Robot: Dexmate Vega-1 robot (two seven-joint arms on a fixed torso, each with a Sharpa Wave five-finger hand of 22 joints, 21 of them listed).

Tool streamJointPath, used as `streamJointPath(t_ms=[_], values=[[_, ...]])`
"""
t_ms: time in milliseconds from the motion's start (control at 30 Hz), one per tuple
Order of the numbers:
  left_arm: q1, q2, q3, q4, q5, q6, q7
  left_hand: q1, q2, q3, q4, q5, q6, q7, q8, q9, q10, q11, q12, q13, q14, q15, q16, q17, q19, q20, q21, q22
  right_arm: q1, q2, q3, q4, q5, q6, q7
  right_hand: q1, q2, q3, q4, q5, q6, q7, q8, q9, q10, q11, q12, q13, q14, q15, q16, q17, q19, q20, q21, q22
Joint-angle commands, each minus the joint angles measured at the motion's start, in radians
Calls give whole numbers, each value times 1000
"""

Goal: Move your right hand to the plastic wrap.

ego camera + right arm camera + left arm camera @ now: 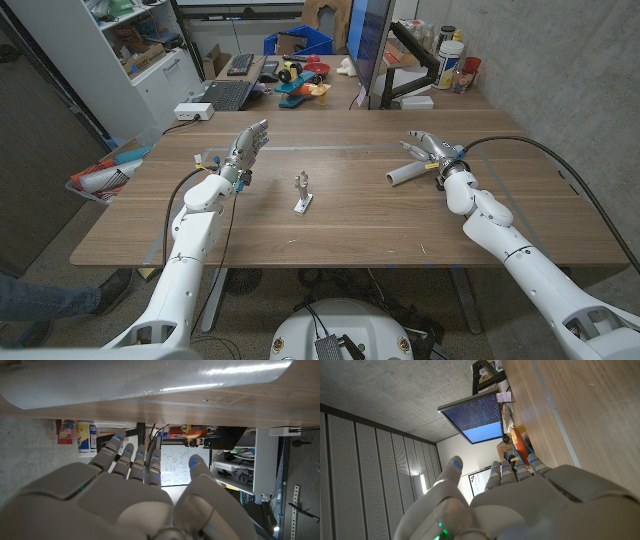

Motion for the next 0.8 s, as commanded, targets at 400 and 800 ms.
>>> streamJointPath(t_ms=[400,800], values=[[11,2,-5,-7,-3,-2,0,-4,3,4,-6,5,15,0,6,3,2,-3,6,2,-7,-4,3,3,-6,7,-8,6,-2,-10,-31,-15,-63,-67,3,-9,0,2,-6,8,-2,-13,-1,-1,-24,-6,-14,5,-29,21,-5,-3,-43,9,-9,2],[5,4,-7,5,-5,-3,-4,-5,4,4,-6,5,22,2,6,3,3,-3,7,1,-7,-3,3,2,-5,8,-12,6,4,-8,-46,-3,-76,-82,0,-16,-1,2,-8,11,-1,-17,-1,-1,-25,-17,-13,6,-48,15,-6,-8,-129,35,-21,3]])
